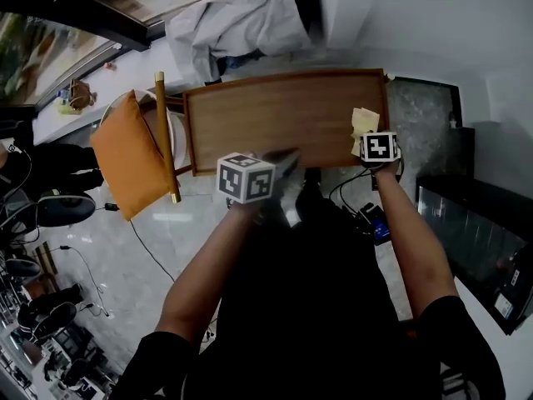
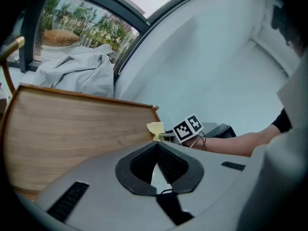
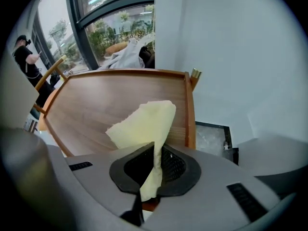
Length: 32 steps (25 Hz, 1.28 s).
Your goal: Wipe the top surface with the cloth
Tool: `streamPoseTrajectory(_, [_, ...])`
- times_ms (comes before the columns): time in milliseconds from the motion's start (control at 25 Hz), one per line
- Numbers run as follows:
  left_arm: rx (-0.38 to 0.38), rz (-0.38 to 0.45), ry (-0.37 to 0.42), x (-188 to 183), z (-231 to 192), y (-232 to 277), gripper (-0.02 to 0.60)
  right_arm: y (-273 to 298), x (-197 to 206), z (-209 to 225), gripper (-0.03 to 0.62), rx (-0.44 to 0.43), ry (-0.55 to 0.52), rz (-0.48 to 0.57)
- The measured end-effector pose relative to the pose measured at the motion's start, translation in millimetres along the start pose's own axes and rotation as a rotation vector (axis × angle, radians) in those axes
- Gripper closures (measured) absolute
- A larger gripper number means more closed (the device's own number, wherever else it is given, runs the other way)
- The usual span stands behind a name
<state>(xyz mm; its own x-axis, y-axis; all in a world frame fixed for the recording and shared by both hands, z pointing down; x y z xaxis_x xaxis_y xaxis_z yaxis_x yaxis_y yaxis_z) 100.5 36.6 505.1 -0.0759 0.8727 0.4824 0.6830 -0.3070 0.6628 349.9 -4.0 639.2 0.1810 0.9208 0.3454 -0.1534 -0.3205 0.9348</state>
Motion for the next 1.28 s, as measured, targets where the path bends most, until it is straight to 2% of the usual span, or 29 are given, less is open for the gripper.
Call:
streamPoseTrajectory(280, [-0.005,-0.001,-0.023,3.1,-6.5,-8.2,0.574,-9.9,3.6,10.6,0.562,0.07,0.111,0.013])
streamPoseTrajectory(360, [-0.004,0.005,-0.03,2.4,-12.3,-10.4,0.574,-15.0,-4.1,1.0,0.562,0.043,0.12,0.059])
streamPoseTrajectory(480, [-0.008,0.027,-0.05,2.5,-24.1,-18.9,0.574,-29.6,-29.1,-31.5,0.562,-0.057,0.09,0.178])
streamPoseTrajectory(640, [-0.018,0.047,-0.073,9.3,-44.1,-46.1,0.574,-45.4,-57.4,-112.8,0.562,-0.282,0.028,0.276])
streamPoseTrajectory(760, [-0.029,0.05,-0.096,19.2,-67.0,-79.5,0.574,-46.9,-69.3,-194.4,0.562,-0.448,-0.029,0.289])
streamPoseTrajectory(840, [-0.045,0.068,-0.103,23.0,-85.4,-105.8,0.574,-37.9,-74.4,-245.2,0.562,-0.524,-0.049,0.276])
streamPoseTrajectory(1040, [-0.083,0.097,-0.118,42.3,-131.9,-169.9,0.574,-8.1,-83.0,-366.4,0.562,-0.701,-0.03,0.205])
streamPoseTrajectory(1160, [-0.105,0.104,-0.125,54.2,-155.9,-198.3,0.574,10.6,-78.2,-435.8,0.562,-0.833,0.001,0.102])
streamPoseTrajectory(1280, [-0.111,0.111,-0.139,65.0,-173.0,-219.2,0.574,32.5,-67.0,-483.8,0.562,-0.866,-0.013,0.021])
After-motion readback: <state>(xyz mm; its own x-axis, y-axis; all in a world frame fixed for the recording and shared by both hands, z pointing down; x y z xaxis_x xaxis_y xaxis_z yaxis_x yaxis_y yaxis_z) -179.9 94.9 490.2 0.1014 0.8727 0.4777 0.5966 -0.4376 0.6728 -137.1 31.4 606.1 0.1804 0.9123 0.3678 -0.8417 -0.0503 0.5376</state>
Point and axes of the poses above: the fingertips, and each gripper's own axes: y forward along the fingers, z to its right, x out of its underside, the point moved 3 cm from there along -y, backward along the fingers, and after that the axes turned 10 degrees about -x, right-handed, at the moved point
